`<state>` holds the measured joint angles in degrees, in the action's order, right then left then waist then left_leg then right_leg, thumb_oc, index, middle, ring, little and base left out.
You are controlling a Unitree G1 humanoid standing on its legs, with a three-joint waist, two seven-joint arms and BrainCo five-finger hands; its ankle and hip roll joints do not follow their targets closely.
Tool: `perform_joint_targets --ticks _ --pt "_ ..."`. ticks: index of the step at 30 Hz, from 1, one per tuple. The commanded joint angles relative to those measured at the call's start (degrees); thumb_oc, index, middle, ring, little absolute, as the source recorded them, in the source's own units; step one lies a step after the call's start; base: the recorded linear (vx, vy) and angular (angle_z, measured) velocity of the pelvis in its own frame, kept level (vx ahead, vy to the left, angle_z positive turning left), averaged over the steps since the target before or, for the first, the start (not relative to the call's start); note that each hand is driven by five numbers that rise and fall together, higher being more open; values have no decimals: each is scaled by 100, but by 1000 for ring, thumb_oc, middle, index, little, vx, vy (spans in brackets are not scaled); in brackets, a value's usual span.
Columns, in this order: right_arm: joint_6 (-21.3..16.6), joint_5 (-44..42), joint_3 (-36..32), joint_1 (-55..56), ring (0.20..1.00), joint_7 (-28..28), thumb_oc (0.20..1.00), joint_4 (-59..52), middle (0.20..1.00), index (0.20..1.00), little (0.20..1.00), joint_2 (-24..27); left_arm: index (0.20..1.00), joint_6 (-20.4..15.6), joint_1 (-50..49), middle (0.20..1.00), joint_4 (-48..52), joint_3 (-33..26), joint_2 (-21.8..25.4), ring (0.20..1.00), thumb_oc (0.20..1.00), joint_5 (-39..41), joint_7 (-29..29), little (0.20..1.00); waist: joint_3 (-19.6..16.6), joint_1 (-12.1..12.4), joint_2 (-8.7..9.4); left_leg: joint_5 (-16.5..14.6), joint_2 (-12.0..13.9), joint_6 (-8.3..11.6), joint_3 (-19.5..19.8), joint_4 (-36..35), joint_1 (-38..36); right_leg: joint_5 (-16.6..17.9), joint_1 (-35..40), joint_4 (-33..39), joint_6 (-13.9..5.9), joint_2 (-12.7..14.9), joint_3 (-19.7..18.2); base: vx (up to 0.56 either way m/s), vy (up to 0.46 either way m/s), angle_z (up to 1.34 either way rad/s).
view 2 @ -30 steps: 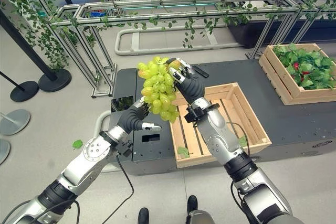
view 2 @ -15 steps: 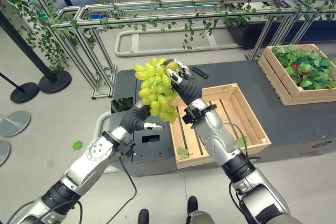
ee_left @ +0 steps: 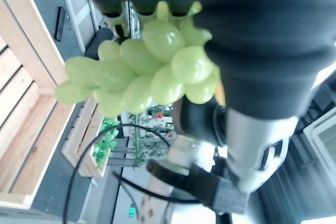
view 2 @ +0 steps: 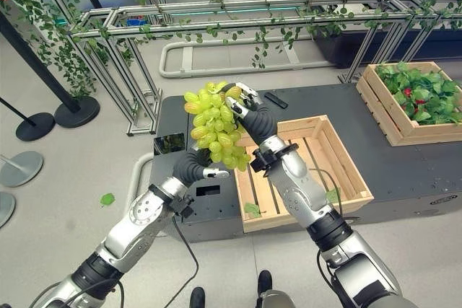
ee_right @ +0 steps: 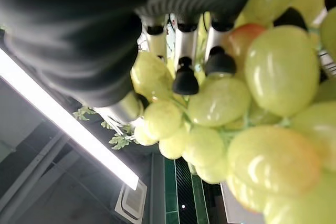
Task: Pick up the fruits from the basket on one side to the basket on the other side
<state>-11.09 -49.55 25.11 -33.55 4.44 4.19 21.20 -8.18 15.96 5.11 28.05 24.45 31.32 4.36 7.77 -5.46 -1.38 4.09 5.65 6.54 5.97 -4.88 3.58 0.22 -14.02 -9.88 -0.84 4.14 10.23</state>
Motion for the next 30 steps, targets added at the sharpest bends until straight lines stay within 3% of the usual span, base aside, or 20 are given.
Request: perform_joint_targets --ticks 1,2,3,4,5,9,17,24,30 --pt "-389 89 -94 -191 200 70 200 -666 200 200 200 -499 1000 -421 298 1000 257 129 -21 1000 1000 206 133 1000 -190 -20 426 -711 -220 -368 122 32 -527 -44 203 -139 -820 546 -144 0 0 0" --pt "-393 101 -91 -189 200 55 200 -657 200 200 200 -501 940 -416 301 940 258 134 -23 940 940 203 129 940 -189 -21 425 -710 -220 -367 126 29 -526 -43 203 -134 -820 546 -145 -2 2 4" --pt "-386 113 -85 -175 200 43 200 -657 200 200 200 -502 476 -415 294 476 268 146 -33 476 476 226 139 476 -192 -21 425 -709 -219 -368 130 27 -526 -38 207 -118 -821 545 -138 1 4 4" --pt "-386 114 -85 -174 200 43 200 -658 200 200 200 -502 435 -415 293 435 268 145 -33 435 435 226 139 435 -192 -21 425 -709 -219 -368 130 27 -526 -38 208 -117 -821 544 -138 3 3 5" --pt "-390 122 -85 -167 200 39 200 -663 200 200 200 -505 335 -416 287 335 271 152 -40 335 335 235 133 335 -193 -19 425 -707 -218 -366 130 29 -525 -38 208 -116 -821 545 -136 0 2 4" --pt "-399 152 -79 -141 200 -8 200 -625 200 200 200 -517 363 -421 271 363 260 160 -67 363 363 238 108 363 -179 -18 432 -700 -214 -363 131 25 -518 -36 207 -124 -822 548 -130 -1 1 1" --pt "-409 100 -93 -96 200 -56 200 -565 200 200 200 -570 329 -412 259 329 252 195 -106 329 329 243 91 329 -175 -15 441 -697 -225 -365 138 27 -503 -38 203 -136 -828 560 -117 0 0 0" --pt "-402 126 -74 -32 200 -88 200 -583 200 200 200 -575 200 -397 265 200 246 216 -121 200 200 233 71 200 -161 -12 428 -692 -230 -369 153 26 -475 -41 170 -156 -834 570 -119 0 0 0" --pt "-395 118 -67 -22 200 -96 200 -569 200 200 200 -588 200 -411 257 200 248 216 -129 200 200 239 68 200 -140 -10 421 -683 -231 -371 158 23 -461 -38 160 -155 -833 572 -104 0 0 0"
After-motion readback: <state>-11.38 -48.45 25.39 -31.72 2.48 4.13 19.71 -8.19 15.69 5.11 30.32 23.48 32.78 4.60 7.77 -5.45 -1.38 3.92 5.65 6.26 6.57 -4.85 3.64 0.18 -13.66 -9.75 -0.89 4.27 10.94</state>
